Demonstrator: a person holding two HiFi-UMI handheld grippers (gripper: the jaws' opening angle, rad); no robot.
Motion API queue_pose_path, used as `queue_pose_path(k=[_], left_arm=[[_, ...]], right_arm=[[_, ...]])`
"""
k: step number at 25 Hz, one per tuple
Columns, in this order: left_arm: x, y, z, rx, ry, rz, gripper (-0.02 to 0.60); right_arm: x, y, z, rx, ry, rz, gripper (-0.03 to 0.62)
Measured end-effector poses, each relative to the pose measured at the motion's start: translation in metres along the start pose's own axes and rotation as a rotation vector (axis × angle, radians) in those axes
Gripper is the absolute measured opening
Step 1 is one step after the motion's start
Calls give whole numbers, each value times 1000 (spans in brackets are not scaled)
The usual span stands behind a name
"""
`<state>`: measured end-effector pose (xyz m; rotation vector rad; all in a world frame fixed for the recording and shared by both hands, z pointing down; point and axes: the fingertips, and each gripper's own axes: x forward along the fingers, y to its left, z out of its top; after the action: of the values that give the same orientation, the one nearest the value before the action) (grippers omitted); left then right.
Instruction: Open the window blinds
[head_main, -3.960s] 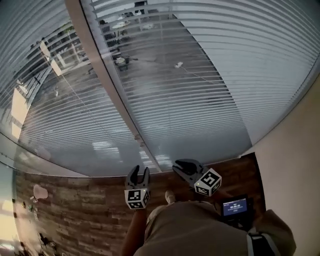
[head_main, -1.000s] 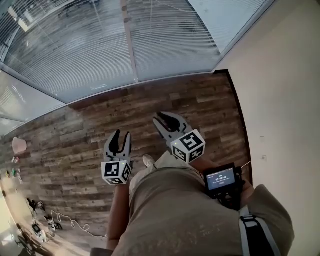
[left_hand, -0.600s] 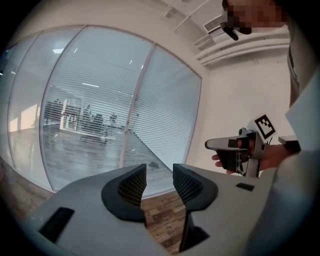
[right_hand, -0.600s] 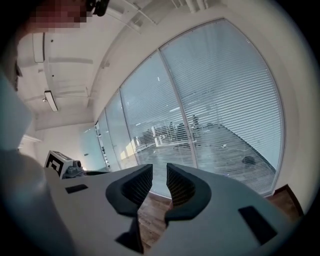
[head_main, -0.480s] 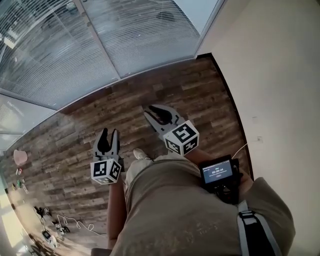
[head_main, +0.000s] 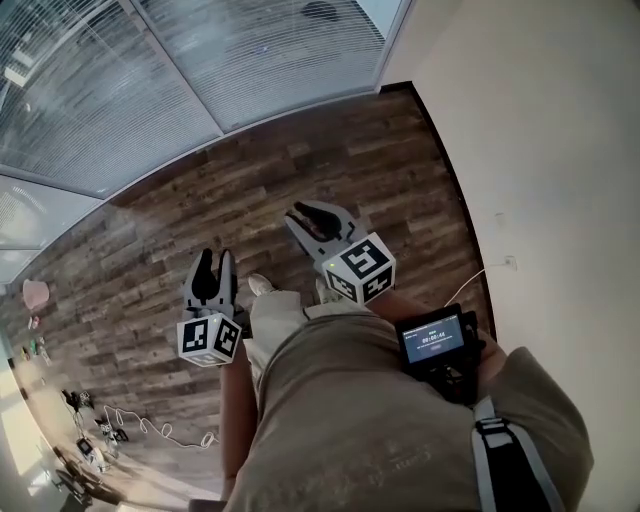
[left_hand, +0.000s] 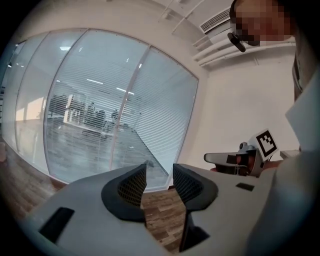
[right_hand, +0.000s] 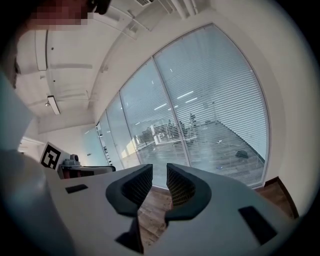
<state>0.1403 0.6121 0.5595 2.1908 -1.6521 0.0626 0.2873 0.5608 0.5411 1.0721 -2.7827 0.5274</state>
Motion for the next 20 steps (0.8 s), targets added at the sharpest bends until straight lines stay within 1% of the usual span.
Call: queue_pose_path(k=[4,7,9,14,17,20], left_arm=[[-24,-18,-22,-9,26,26,163],[-40,-28,-27,28,43,27,163],[-43,-27,-26,52,36,24,163],[-55,-12,-18,52,5,22,163],[-61,4,-7,54,-5,9,163],[-69,21,-1,71,-18,-5,163]], right_arm=[[-27,9,-16,24,3,12,77],[-39,23,-21,28,-9,26,77],[-42,30,-23,18,-15,35,77],[-48,50,-17,-4,-31,33,77],[-40,62,-4,-23,-52,19,77],[-29,78,1,-62,-77,0,77]])
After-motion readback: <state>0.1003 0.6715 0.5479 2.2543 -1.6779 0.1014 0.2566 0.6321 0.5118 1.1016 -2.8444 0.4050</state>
